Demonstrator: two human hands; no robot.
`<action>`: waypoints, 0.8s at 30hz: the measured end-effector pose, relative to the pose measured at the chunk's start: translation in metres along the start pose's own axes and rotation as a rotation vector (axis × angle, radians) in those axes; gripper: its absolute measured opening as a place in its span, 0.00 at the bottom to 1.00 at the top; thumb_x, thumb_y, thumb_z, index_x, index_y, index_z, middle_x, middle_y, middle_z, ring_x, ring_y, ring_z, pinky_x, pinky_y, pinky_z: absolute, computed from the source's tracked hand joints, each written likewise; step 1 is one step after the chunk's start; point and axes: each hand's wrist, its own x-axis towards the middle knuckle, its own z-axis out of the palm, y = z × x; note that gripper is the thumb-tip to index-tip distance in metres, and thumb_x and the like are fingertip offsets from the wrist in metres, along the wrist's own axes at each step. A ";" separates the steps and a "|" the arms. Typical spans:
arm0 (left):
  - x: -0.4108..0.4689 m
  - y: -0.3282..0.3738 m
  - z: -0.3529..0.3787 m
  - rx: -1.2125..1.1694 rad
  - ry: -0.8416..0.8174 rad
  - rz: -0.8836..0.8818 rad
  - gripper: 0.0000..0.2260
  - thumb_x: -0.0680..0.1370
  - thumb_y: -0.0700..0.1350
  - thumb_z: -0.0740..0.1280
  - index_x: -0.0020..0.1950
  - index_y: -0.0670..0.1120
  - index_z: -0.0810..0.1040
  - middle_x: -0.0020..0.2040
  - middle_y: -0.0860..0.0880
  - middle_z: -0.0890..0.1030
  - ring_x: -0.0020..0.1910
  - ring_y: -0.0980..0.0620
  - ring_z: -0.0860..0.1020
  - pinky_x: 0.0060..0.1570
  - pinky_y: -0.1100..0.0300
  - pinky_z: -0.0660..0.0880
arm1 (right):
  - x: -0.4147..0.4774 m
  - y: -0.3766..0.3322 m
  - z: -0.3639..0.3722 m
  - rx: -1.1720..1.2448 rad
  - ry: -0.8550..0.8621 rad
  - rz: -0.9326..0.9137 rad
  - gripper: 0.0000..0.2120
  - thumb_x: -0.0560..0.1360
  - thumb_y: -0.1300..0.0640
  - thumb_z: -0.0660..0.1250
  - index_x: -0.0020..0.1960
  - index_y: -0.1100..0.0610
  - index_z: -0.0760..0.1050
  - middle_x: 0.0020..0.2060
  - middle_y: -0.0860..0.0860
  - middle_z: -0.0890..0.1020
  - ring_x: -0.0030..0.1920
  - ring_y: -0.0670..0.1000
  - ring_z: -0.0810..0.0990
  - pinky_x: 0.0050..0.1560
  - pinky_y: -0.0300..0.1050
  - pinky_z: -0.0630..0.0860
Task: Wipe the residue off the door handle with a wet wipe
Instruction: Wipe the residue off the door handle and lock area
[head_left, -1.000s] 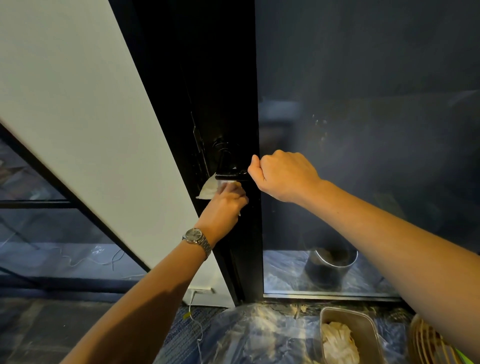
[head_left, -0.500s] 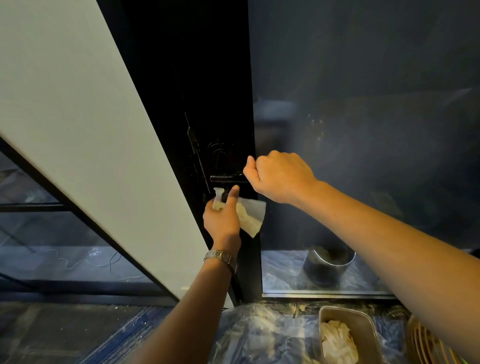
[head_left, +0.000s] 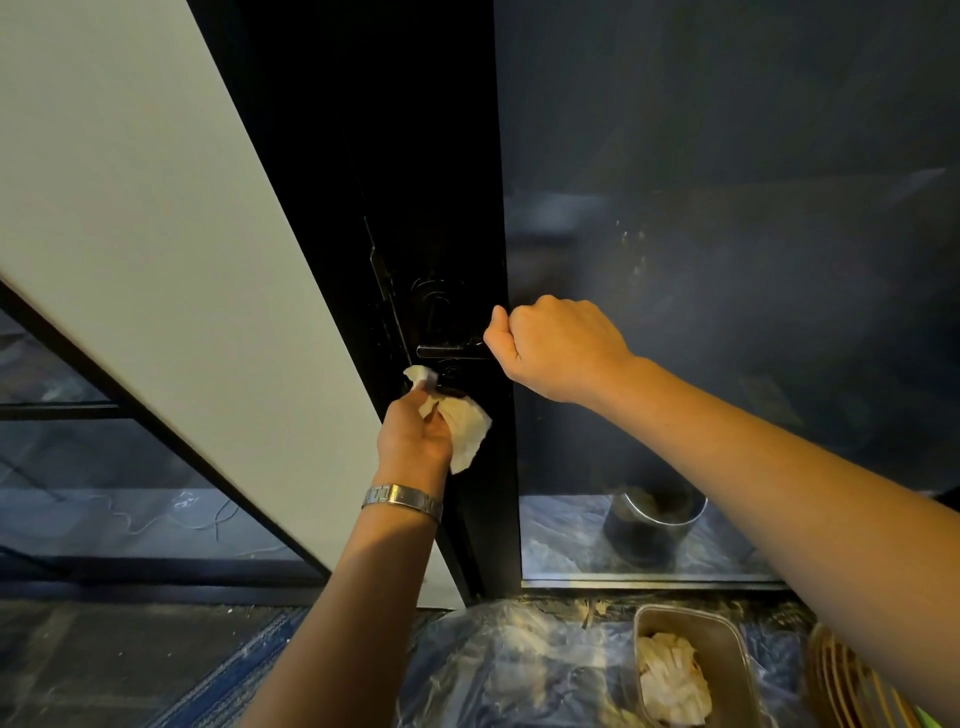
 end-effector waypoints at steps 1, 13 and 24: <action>0.001 0.004 0.002 -0.082 -0.002 -0.030 0.14 0.80 0.32 0.52 0.38 0.46 0.67 0.34 0.48 0.68 0.28 0.61 0.75 0.26 0.76 0.71 | 0.000 0.000 0.000 0.003 -0.002 0.005 0.28 0.82 0.52 0.47 0.25 0.59 0.66 0.20 0.50 0.68 0.22 0.52 0.69 0.29 0.44 0.69; 0.003 0.006 0.002 -0.223 0.157 -0.043 0.07 0.78 0.35 0.59 0.42 0.41 0.75 0.37 0.46 0.74 0.38 0.51 0.75 0.35 0.62 0.78 | -0.002 -0.004 -0.003 -0.014 -0.024 0.022 0.28 0.82 0.53 0.48 0.23 0.58 0.62 0.19 0.50 0.65 0.21 0.52 0.64 0.25 0.43 0.61; 0.004 0.012 0.014 0.746 0.141 0.608 0.06 0.73 0.36 0.67 0.48 0.34 0.78 0.41 0.43 0.79 0.31 0.60 0.71 0.32 0.85 0.65 | -0.003 -0.004 -0.004 -0.010 -0.014 0.015 0.28 0.82 0.53 0.48 0.24 0.58 0.62 0.19 0.50 0.65 0.21 0.50 0.64 0.25 0.42 0.59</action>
